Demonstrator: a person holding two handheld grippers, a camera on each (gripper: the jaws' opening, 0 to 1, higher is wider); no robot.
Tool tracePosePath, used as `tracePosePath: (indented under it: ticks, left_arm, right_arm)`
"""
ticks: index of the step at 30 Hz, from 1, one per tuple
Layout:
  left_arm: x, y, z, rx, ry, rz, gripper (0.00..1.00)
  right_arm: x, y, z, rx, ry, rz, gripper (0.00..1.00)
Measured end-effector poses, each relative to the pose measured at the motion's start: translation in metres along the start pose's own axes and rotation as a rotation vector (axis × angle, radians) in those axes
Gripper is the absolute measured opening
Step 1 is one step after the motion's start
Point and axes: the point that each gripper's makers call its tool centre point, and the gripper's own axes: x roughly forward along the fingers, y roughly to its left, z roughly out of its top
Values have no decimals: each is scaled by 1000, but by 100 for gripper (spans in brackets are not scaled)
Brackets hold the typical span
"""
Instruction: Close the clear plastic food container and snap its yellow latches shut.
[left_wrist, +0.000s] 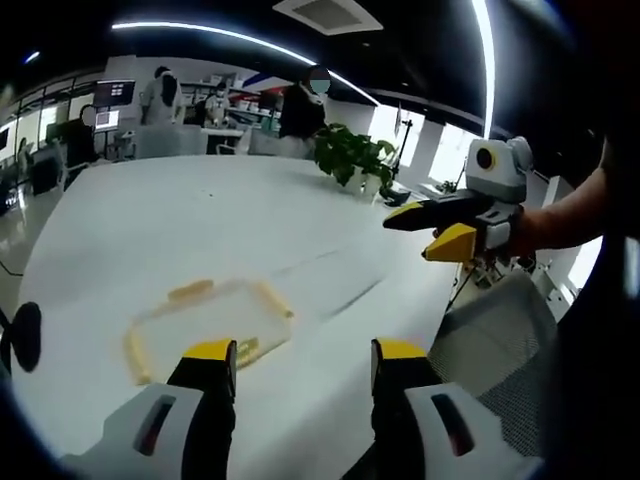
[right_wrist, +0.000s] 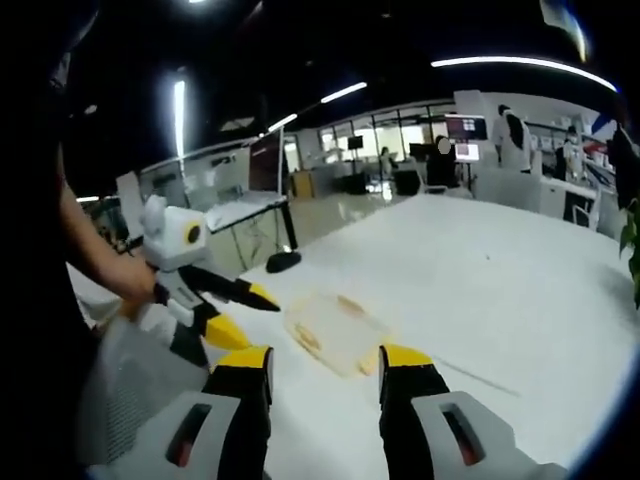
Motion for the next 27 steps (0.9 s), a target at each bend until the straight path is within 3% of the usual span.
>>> tracePosePath:
  ticks: [7,20,27]
  left_arm:
    - [1,11,7,2,-13,5,53]
    - [-3,21,4,16,-2,3,52]
    - [-8,37,1,36,25,-2,52]
  right_arm:
    - [11,2,-7,-12,43,16,41]
    - [25,7,4,-41,33,36,41]
    - [32,6,8,-67,43,51,42]
